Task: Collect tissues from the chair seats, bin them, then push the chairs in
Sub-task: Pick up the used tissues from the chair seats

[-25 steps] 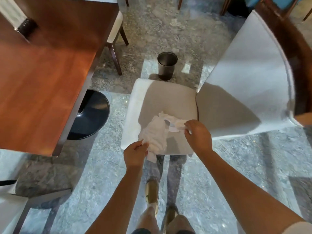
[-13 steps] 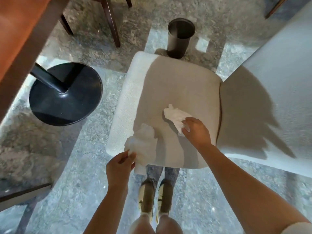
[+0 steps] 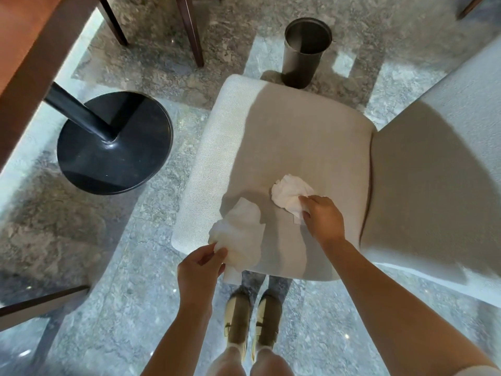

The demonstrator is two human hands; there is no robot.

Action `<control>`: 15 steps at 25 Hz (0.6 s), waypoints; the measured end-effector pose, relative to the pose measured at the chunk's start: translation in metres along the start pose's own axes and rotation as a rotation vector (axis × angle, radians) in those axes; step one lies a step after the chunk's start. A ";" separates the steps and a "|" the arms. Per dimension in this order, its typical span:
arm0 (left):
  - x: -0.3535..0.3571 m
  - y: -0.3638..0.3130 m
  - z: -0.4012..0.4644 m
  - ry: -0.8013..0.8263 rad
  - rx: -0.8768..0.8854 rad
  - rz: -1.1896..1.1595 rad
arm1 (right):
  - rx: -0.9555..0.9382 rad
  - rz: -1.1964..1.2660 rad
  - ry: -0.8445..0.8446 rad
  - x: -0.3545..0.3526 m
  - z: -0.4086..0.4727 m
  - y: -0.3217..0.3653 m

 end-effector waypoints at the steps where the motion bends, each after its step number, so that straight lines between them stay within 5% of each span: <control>1: 0.001 0.000 -0.001 -0.005 -0.001 -0.005 | -0.001 0.014 -0.016 -0.001 -0.001 -0.001; 15: -0.013 -0.094 -0.143 0.145 0.150 0.145 | 0.116 0.316 -0.363 -0.177 -0.174 0.067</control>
Point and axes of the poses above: each hand's wrist, its own z-axis towards the middle knuckle, its own x-axis out of the palm, y = z × x, the point moved 1 cm from there along z, towards the middle knuckle, and after that the axes turned 2 degrees about -z, right-handed, at the moved point
